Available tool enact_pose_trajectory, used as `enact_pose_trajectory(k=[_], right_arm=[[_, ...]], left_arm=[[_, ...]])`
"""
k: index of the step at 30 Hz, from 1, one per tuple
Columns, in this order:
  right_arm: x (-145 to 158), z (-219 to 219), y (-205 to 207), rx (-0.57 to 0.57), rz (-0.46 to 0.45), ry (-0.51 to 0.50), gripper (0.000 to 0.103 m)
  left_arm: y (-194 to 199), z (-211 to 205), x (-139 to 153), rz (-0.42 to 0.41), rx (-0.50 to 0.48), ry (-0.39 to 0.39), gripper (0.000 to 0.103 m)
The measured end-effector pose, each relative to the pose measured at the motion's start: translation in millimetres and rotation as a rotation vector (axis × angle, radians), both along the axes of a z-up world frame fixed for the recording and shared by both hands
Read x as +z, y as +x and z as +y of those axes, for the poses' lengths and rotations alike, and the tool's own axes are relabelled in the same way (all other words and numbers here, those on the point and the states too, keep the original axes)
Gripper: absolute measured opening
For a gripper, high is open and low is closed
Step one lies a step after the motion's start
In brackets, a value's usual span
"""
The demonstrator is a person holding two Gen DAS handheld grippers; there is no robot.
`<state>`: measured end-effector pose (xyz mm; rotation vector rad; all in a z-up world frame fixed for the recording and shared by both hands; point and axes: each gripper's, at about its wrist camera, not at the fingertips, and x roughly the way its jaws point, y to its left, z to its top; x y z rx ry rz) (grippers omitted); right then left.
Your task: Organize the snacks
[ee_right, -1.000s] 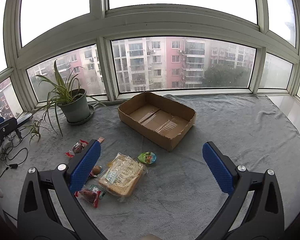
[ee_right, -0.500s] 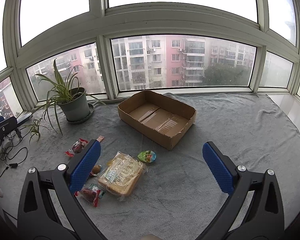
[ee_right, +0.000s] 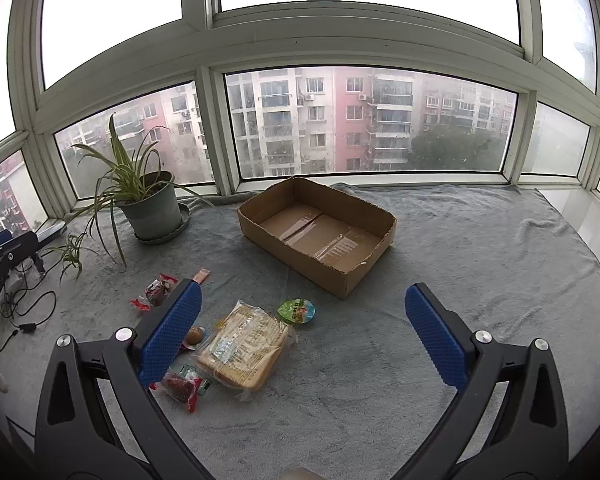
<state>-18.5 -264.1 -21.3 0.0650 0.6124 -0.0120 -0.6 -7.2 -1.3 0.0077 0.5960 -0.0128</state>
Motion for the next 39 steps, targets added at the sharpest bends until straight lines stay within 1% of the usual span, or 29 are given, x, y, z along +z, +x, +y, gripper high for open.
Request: enact_pose_trajectory(k=[11,22,35,39], right_arm=[[-2.0,0.6,1.9,0.001,0.01,0.002,0.103],[-11.9,-1.9,8.9,0.007,0.041,0.019,0.103],[-37.4,-17.4,26.5,0.027,0.126,0.094,0.103],[-51.4,-22.2,33.1,0.043,0.171,0.14,0.103]], left_arm=[[4.7,-1.1,-3.6,0.01,-0.012,0.002,0.083],[11.5,-3.1,-9.4,0.031,-0.026,0.003,0.083],[25.2,-16.2,-27.7,0.085,-0.067,0.016,0.083],[32.4,-19.5,-37.6,0.117,-0.095,-0.004,0.083]])
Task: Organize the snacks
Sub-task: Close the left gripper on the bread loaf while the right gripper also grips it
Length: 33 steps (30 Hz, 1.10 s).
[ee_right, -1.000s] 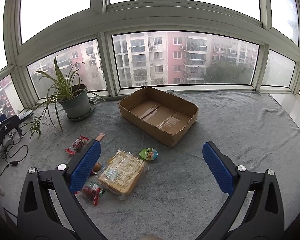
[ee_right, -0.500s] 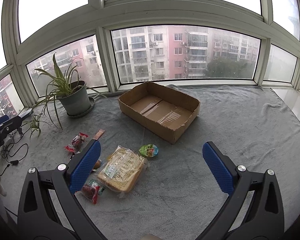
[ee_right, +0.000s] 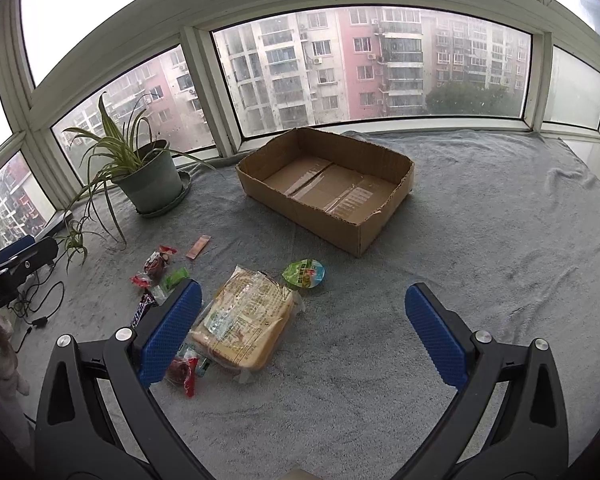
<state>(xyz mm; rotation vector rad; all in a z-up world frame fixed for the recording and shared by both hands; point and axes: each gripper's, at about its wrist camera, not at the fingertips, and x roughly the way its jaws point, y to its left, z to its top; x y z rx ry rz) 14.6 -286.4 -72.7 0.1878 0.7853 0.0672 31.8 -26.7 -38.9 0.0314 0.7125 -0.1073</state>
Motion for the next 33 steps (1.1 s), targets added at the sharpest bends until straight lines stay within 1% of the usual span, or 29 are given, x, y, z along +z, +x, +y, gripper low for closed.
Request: enact_pose_trajectory(k=[5,7,8,11,14,16,18,19,21,22,23,24,27,28,30,32,33], right_arm=[[-18.2,-0.2,7.5,0.027,0.051,0.036,0.103],[-26.6,0.2,12.7,0.045,0.079,0.068,0.096],[-31.5,0.0,15.4,0.052,0.094,0.088,0.095],[-46.6,-0.2,24.9,0.074,0.143,0.167,0.09],[-62.4,2.7,33.5,0.096,0.193,0.227,0.083],[-73.3,6.3,38.7,0.113,0.226,0.258,0.075],[-84.4,9.6,43.3,0.124,0.257,0.293,0.07],[-90.2,10.6,46.3,0.128,0.273,0.315,0.07],[-100.3,11.2,51.6,0.124,0.298,0.346,0.068],[-104.8,11.6,54.0,0.124,0.308,0.36,0.066],[-107.7,10.3,56.9,0.122,0.318,0.369,0.063],[-111.1,10.6,59.1,0.121,0.327,0.382,0.059],[-118.1,11.0,64.7,0.121,0.345,0.41,0.053],[-119.3,9.7,64.7,0.123,0.348,0.415,0.052],[-121.9,9.8,66.8,0.123,0.353,0.42,0.052],[-125.2,9.8,69.1,0.126,0.361,0.431,0.05],[-126.9,9.8,70.4,0.126,0.367,0.437,0.047]], left_arm=[[10.6,-4.9,-15.4,0.06,-0.038,-0.035,0.082],[14.1,-7.9,-22.5,0.083,-0.06,-0.051,0.082],[15.1,-8.9,-25.8,0.094,-0.071,-0.061,0.082],[24.1,-13.1,-38.9,0.149,-0.107,-0.117,0.076],[35.0,-18.6,-53.8,0.217,-0.145,-0.167,0.07],[40.6,-22.9,-64.2,0.251,-0.166,-0.191,0.061],[46.3,-27.2,-74.3,0.29,-0.188,-0.223,0.054],[48.4,-29.5,-78.9,0.307,-0.197,-0.235,0.051],[53.8,-36.1,-88.9,0.353,-0.232,-0.262,0.049],[55.1,-38.8,-93.5,0.368,-0.245,-0.272,0.044],[56.9,-42.4,-97.5,0.383,-0.256,-0.282,0.041],[58.0,-45.1,-99.2,0.395,-0.267,-0.294,0.037],[63.7,-50.9,-107.8,0.435,-0.288,-0.33,0.034],[65.7,-53.1,-111.2,0.449,-0.296,-0.34,0.031],[70.2,-56.2,-117.1,0.476,-0.309,-0.353,0.027],[73.8,-58.7,-122.1,0.493,-0.316,-0.356,0.027],[75.4,-59.6,-124.4,0.5,-0.32,-0.358,0.027]])
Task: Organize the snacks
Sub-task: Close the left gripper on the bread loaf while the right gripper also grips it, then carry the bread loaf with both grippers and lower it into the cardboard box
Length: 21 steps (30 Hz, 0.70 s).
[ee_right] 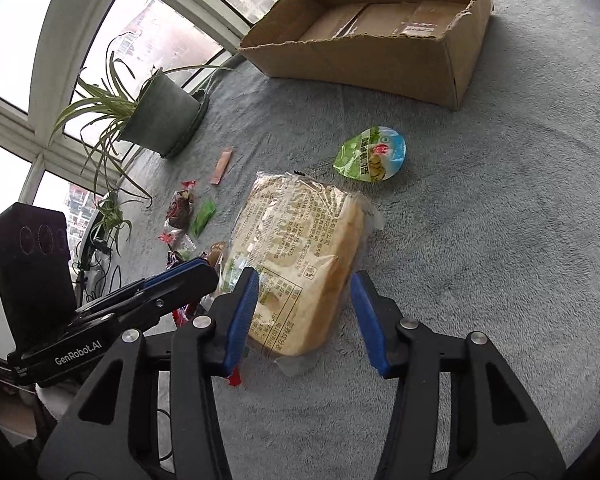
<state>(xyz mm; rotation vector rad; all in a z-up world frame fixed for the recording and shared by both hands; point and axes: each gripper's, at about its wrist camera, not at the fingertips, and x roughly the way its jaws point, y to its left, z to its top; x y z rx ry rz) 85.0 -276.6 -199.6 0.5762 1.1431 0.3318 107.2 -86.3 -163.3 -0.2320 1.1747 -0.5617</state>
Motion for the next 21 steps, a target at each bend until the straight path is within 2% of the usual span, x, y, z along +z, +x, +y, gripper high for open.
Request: enact_pose_trajectory(k=[6,12,21], right_arm=[[-8.6,-1.0,4.8,0.008,0.02,0.04,0.042],[-4.2,1.7,5.3,0.022,0.015,0.031,0.04],[26.4,-1.5,8.9,0.026,-0.053,0.008,0.039]], left_arm=[[7.4,-1.3,-15.1,0.034,-0.019,0.0,0.027],[6.4,-2.2,-14.2,0.027,-0.042,-0.007,0.026],[2.2,-4.8,2.6,-0.001,-0.041,-0.024,0.026]])
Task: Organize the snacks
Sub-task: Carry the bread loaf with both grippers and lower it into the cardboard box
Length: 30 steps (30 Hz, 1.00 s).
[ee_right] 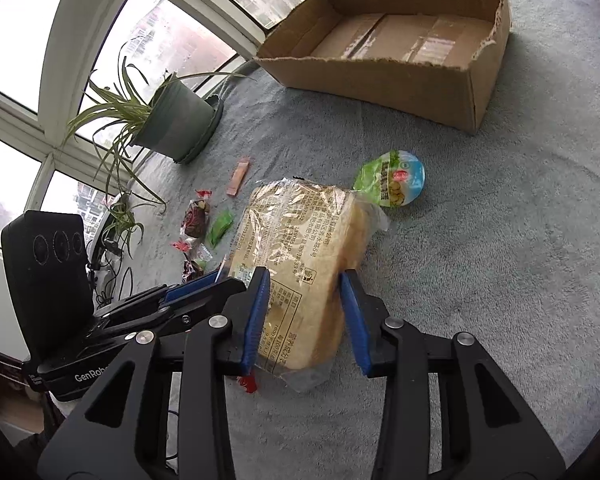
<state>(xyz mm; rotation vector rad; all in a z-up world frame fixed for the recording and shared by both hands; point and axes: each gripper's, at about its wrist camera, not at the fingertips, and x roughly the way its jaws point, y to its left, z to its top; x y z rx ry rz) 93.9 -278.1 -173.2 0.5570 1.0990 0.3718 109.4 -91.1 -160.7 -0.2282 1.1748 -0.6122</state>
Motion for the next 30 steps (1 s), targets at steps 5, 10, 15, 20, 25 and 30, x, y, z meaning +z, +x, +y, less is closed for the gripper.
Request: enact_pose_trajectory(k=[5,10,15,20,25,30], right_arm=[[29.4,-8.3,13.8,0.005,-0.067,-0.025,0.039],[55.0,-22.0,35.5,-0.01,-0.126,-0.063,0.039],[69.8,-40.5,60.0,-0.028,-0.159,-0.103,0.039],[77.1,-61.7,85.5,-0.054,-0.171,-0.133,0.039],[77.3,-80.6,106.4,-0.067,-0.168,-0.165,0.039],[69.8,-91.5,125.2,-0.073,-0.161,-0.197,0.039]], left_arm=[[10.7,-6.2,23.3,-0.058,0.005,-0.015,0.025],[31.2,-17.8,41.9,-0.115,0.004,-0.025,0.025],[57.1,-37.6,54.2,-0.153,0.001,-0.036,0.025],[79.0,-61.4,60.9,-0.181,-0.015,-0.034,0.025],[101.3,-83.6,61.6,-0.194,-0.033,-0.034,0.025],[119.0,-99.6,55.6,-0.193,-0.045,-0.023,0.026]])
